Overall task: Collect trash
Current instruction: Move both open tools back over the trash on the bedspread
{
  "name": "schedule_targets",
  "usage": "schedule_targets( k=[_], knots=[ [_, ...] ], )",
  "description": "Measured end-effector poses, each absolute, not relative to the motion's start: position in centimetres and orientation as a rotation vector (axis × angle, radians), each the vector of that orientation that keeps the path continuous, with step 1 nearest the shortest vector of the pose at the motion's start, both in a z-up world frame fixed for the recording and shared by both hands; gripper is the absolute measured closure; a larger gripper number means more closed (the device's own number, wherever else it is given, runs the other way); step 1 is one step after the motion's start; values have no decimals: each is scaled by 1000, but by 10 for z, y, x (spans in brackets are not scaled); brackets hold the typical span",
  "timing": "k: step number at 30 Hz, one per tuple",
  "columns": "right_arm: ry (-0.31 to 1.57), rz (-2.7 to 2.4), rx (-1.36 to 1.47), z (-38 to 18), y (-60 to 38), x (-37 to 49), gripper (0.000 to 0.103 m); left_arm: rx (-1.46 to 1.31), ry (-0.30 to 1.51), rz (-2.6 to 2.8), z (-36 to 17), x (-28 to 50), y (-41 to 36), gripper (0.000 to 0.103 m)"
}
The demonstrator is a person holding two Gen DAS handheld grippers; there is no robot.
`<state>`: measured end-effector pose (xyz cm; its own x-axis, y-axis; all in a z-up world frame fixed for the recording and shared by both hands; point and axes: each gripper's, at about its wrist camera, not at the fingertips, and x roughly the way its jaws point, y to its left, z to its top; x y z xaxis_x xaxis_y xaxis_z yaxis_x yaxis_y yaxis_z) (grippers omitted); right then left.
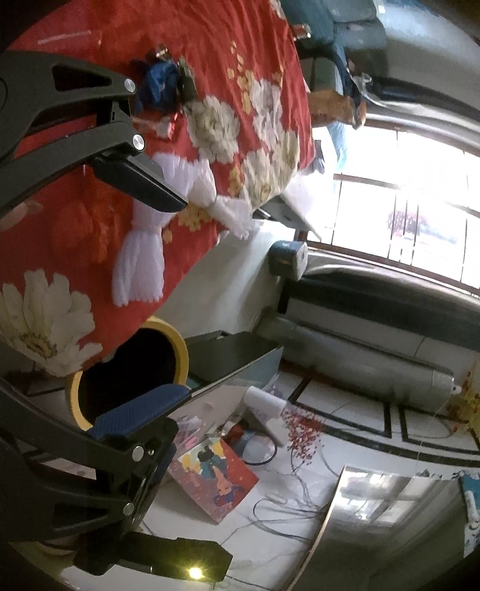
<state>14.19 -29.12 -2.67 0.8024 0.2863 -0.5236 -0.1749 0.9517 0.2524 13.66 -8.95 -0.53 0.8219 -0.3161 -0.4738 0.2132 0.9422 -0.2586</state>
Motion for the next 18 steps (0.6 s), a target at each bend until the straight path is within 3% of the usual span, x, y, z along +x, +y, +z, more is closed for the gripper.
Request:
schedule_targets(
  k=[18],
  knots=[
    [607, 391, 93, -28, -219, 133, 29, -263, 515, -156, -9, 118, -23, 17]
  ],
)
